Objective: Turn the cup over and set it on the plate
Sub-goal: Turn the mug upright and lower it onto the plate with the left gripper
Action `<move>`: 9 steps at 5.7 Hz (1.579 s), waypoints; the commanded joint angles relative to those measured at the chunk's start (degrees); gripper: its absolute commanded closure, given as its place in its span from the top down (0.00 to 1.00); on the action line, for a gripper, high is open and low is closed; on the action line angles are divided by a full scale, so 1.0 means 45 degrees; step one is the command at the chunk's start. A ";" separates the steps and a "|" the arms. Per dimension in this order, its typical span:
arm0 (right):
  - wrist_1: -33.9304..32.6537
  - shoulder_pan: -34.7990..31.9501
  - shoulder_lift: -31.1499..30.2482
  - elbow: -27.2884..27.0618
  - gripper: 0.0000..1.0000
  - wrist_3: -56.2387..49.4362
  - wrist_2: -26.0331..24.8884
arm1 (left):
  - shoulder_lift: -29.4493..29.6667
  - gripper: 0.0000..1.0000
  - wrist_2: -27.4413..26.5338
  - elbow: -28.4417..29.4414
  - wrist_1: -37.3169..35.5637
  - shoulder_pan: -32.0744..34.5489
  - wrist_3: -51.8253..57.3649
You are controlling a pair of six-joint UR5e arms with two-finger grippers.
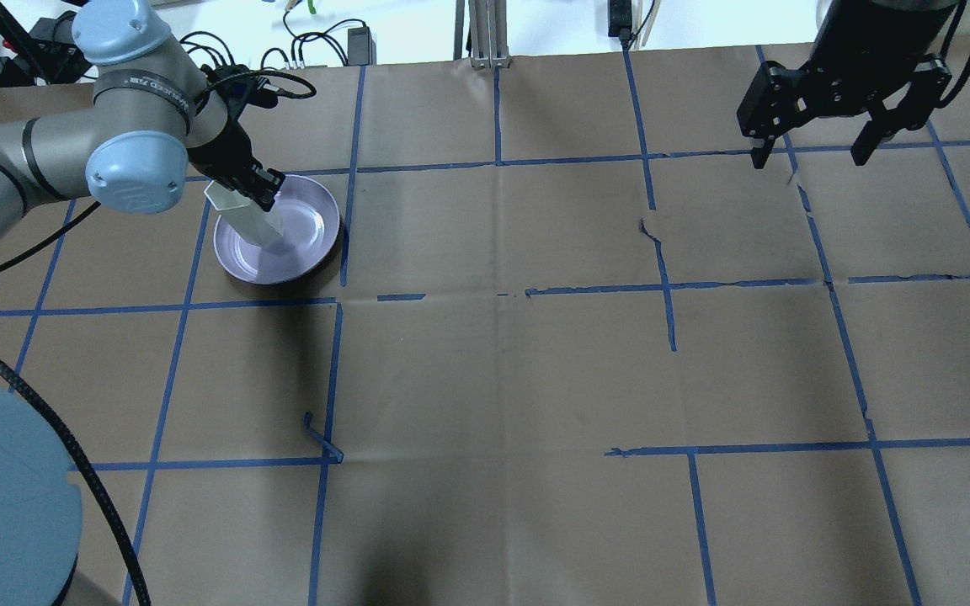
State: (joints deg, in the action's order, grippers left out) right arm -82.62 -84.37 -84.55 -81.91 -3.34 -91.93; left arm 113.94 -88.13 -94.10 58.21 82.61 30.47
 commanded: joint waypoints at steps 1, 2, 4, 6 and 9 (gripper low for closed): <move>0.0000 0.0000 0.0000 0.0000 1.00 0.0000 0.0000 | 0.0128 0.00 0.0034 -0.0550 -0.0377 0.0137 -0.0051; 0.0000 0.0000 0.0000 0.0000 1.00 0.0000 0.0000 | 0.0168 0.01 0.0034 -0.0630 -0.0493 0.0138 -0.0071; 0.0000 0.0000 0.0000 0.0000 1.00 0.0000 0.0000 | 0.0169 0.98 -0.0005 -0.0611 -0.0514 0.0118 -0.0051; 0.0000 0.0000 0.0000 0.0000 1.00 0.0000 0.0000 | -0.0278 0.99 -0.0102 -0.0263 -0.0011 0.0234 -0.0129; 0.0000 0.0000 0.0000 0.0000 1.00 0.0000 0.0000 | -0.2638 0.99 -0.0102 0.0847 0.4291 0.0895 -0.3396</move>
State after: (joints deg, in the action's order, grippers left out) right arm -82.62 -84.37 -84.54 -81.91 -3.34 -91.93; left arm 105.20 -88.51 -92.77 70.06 85.11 21.02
